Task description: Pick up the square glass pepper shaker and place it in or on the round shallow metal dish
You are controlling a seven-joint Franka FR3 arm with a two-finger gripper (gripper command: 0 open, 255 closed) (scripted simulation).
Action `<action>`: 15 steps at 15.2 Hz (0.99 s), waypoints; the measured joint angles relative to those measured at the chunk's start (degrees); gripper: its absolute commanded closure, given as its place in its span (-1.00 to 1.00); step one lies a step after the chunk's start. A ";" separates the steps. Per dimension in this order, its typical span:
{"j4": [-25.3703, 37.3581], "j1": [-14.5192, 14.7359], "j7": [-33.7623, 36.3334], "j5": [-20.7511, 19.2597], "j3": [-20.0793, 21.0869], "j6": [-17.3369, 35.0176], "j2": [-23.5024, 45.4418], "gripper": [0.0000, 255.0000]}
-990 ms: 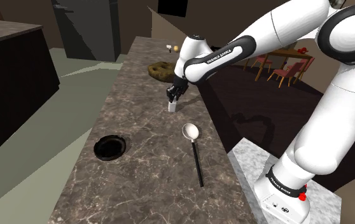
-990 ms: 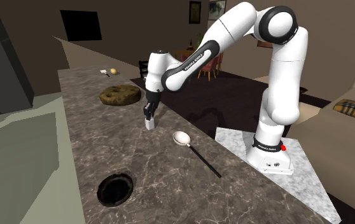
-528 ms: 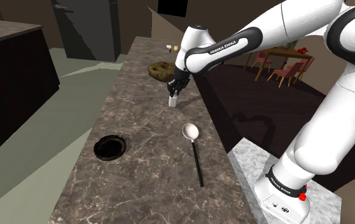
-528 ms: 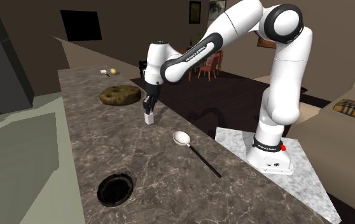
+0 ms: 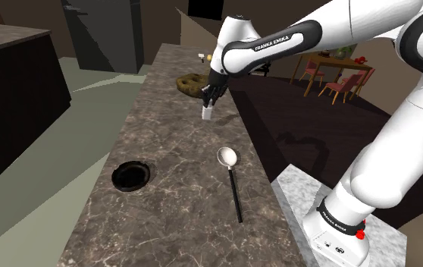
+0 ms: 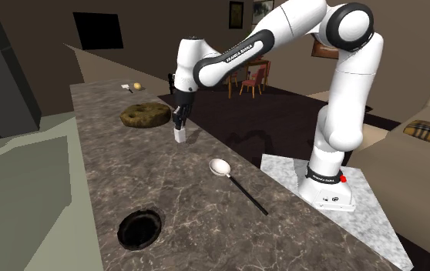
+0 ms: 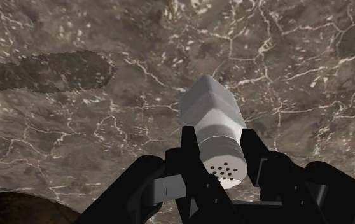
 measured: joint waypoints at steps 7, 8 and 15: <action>3.48 0.06 -0.34 0.45 0.06 -5.12 -1.67 1.00; 3.44 0.40 0.42 0.28 0.42 -5.28 -1.82 1.00; 6.81 4.66 10.31 -2.28 4.99 -7.61 -0.14 1.00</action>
